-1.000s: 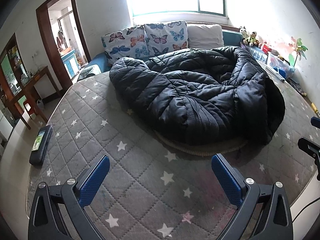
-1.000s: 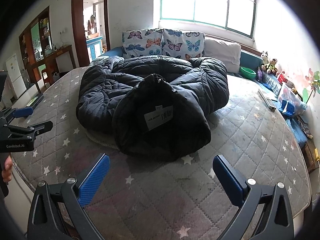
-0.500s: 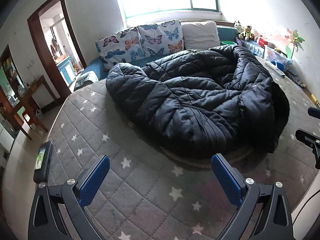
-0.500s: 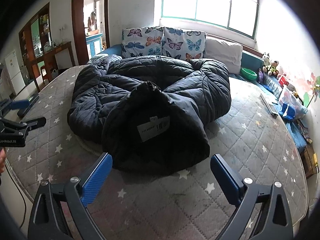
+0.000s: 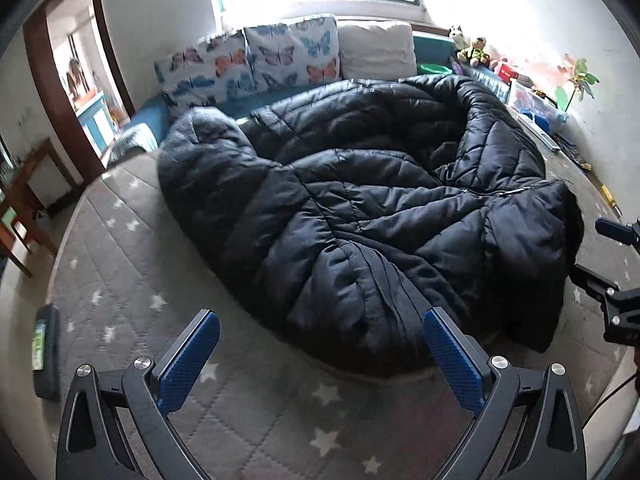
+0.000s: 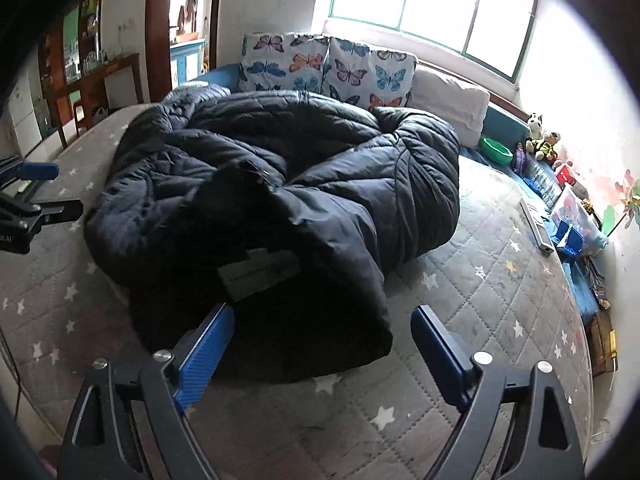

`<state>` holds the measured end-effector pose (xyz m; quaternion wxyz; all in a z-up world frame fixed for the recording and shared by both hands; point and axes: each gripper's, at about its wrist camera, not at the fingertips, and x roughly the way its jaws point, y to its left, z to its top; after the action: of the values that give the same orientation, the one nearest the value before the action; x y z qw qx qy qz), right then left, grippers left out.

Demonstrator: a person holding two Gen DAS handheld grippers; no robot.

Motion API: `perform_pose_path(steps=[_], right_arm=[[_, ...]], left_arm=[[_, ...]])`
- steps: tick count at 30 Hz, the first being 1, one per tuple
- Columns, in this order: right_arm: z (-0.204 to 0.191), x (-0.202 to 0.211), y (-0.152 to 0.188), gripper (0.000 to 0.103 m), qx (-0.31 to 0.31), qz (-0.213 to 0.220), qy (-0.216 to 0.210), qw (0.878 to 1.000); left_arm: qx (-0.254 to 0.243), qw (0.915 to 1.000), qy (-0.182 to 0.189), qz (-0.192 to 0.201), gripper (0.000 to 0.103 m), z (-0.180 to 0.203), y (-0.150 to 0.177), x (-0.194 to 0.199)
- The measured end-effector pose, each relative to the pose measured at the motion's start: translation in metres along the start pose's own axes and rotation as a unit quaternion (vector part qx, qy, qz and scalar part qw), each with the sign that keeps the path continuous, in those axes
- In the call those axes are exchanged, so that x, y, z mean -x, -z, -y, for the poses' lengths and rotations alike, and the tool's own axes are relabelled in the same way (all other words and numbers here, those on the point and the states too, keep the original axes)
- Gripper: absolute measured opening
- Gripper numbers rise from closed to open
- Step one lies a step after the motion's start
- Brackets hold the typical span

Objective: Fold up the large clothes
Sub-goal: 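Grasp the jacket hem with the left tool while the right tool grasps the jacket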

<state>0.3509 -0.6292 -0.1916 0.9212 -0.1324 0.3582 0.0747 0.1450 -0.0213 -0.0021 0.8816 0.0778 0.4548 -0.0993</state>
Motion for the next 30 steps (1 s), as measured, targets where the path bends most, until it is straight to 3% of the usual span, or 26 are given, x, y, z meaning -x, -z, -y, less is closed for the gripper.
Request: perform_pose_path(steps=[5, 9, 11, 15, 16, 22, 30], right_arm=[[0.002, -0.012, -0.003, 0.094, 0.012, -0.009, 0.007, 1.000], [0.004, -0.024, -0.008, 0.085, 0.014, -0.016, 0.008, 1.000], [0.004, -0.032, -0.010, 0.074, 0.017, -0.022, 0.011, 1.000], [0.004, -0.038, -0.013, 0.019, 0.018, -0.029, 0.021, 0.999], [0.005, -0.035, -0.014, 0.014, 0.012, -0.028, 0.022, 0.999], [0.006, 0.008, -0.022, 0.010, -0.004, 0.017, 0.003, 1.000], [-0.004, 0.050, -0.021, 0.008, 0.010, 0.041, -0.037, 0.998]], left_arm=[[0.030, 0.9981, 0.035, -0.040, 0.103, -0.004, -0.014, -0.036], [0.055, 0.9935, 0.067, -0.074, 0.087, -0.006, -0.018, -0.068], [0.054, 0.9934, 0.067, -0.075, 0.076, -0.005, -0.017, -0.076], [0.043, 0.9931, 0.090, -0.062, 0.037, -0.002, -0.015, -0.071], [0.042, 0.9936, 0.088, -0.058, 0.034, -0.001, -0.015, -0.068], [0.031, 0.9960, 0.078, -0.030, 0.028, -0.001, -0.016, -0.042], [0.044, 0.9956, 0.080, -0.017, 0.025, -0.020, -0.011, -0.023]])
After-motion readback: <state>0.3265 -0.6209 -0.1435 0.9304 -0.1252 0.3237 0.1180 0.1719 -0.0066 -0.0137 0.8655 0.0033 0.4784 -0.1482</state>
